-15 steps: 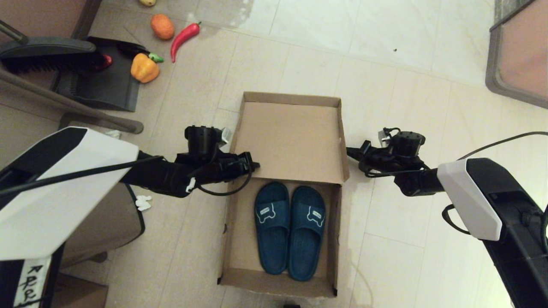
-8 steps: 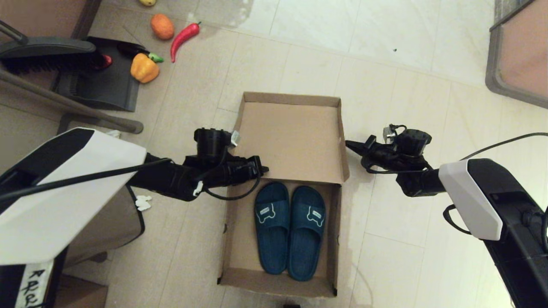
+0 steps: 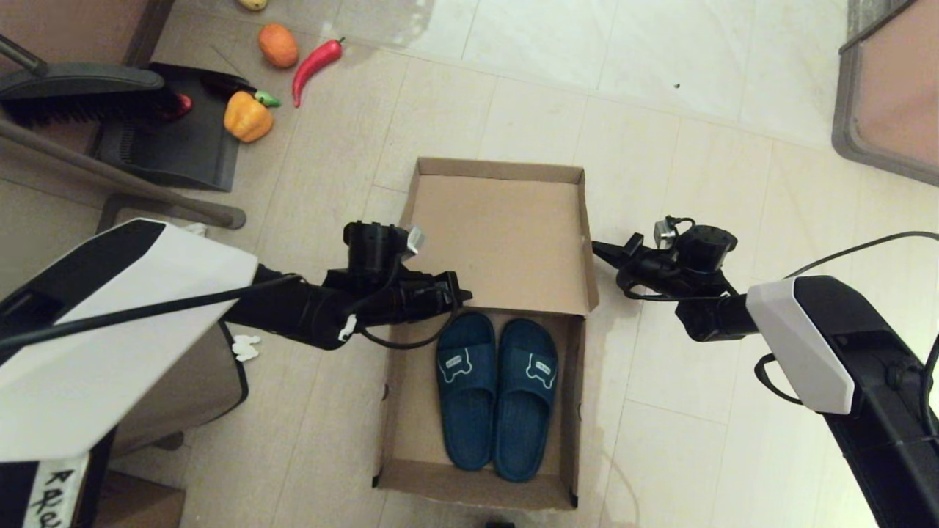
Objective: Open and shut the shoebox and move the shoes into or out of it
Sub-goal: Close the shoe box
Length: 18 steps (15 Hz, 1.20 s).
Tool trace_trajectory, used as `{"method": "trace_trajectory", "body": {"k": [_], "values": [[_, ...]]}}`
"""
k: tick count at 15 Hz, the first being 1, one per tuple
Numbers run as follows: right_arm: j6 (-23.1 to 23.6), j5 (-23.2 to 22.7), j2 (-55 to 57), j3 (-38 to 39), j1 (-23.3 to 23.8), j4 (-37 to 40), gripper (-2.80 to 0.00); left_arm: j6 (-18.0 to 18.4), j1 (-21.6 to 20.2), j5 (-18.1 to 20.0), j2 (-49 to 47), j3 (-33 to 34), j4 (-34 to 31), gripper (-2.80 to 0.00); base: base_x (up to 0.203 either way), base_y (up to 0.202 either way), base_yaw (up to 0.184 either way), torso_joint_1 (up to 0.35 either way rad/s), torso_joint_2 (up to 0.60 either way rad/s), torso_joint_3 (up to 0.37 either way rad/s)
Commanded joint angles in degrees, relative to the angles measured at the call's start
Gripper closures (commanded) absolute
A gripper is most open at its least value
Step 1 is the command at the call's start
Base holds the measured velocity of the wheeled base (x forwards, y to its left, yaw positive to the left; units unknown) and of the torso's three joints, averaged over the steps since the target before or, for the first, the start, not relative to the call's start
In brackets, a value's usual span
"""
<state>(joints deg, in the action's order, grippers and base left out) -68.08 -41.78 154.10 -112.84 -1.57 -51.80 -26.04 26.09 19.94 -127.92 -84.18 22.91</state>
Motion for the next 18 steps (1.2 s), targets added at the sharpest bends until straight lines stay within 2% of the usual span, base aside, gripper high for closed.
{"method": "trace_trajectory", "body": {"k": [1,7,16,18], "values": [[-0.38,-0.23,0.15,-0.02,-0.27,-0.32,0.0,-0.15,0.19,0.1,0.38,-0.02,0.11,0.0,0.0,0.0,0.0,0.0,0.0,0.0],[-0.31,-0.63,0.14,-0.02,-2.01,-1.11,0.0,-0.5,0.28,0.01,1.0,0.07,-0.14,0.0,0.0,0.0,0.0,0.0,0.0,0.0],[-0.7,-7.05,-2.05,0.07,-2.38,-1.95,0.0,-3.08,1.04,-0.31,1.79,1.03,0.47,0.0,0.0,0.0,0.0,0.0,0.0,0.0],[-2.45,-8.55,-2.21,0.12,-2.38,-4.24,0.0,-4.59,1.47,-0.34,2.47,1.12,0.47,0.0,0.0,0.0,0.0,0.0,0.0,0.0]]}}
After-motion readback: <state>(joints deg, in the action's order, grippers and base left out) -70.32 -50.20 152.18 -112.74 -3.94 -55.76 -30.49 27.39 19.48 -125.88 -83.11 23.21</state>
